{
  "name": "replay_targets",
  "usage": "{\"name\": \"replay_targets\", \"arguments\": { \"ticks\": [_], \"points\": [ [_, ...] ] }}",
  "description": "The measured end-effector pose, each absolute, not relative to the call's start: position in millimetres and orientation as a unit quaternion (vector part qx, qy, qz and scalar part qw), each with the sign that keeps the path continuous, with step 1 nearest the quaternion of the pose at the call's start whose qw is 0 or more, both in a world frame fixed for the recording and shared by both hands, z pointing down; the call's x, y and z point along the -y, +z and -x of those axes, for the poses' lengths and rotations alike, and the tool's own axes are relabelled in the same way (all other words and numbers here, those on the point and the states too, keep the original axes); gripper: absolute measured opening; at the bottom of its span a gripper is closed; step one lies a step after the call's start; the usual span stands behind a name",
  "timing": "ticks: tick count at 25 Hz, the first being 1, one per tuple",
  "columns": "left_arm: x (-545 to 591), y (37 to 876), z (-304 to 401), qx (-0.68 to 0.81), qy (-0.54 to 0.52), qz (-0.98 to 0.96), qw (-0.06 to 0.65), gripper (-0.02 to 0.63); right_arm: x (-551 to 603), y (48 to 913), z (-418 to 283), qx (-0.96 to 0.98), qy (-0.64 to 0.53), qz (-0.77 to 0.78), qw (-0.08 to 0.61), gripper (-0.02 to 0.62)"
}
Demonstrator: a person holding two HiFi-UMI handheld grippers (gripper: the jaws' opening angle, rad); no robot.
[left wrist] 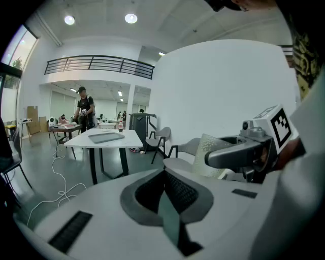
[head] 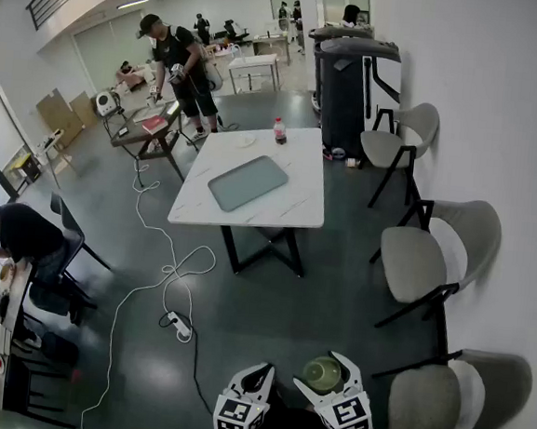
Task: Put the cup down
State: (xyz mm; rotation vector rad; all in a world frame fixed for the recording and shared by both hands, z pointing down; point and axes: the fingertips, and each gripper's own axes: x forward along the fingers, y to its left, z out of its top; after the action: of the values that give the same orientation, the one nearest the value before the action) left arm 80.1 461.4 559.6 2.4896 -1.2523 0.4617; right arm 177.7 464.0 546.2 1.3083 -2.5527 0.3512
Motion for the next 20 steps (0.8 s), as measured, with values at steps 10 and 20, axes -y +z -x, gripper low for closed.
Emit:
{"name": "replay_targets", "arguments": {
  "ticks": [10, 20],
  "points": [
    [-462.8, 552.0, -82.7, 0.440, 0.153, -0.872, 0.152, 0.008, -467.3, 536.3, -178.6, 0.877, 0.118, -0.450, 0.119, 0.397],
    [-459.6, 551.3, -75.8, 0.450, 0.144, -0.867, 0.159, 0.008, -467.3, 534.8, -179.7, 0.878, 0.123, -0.450, 0.109, 0.397]
  ]
}}
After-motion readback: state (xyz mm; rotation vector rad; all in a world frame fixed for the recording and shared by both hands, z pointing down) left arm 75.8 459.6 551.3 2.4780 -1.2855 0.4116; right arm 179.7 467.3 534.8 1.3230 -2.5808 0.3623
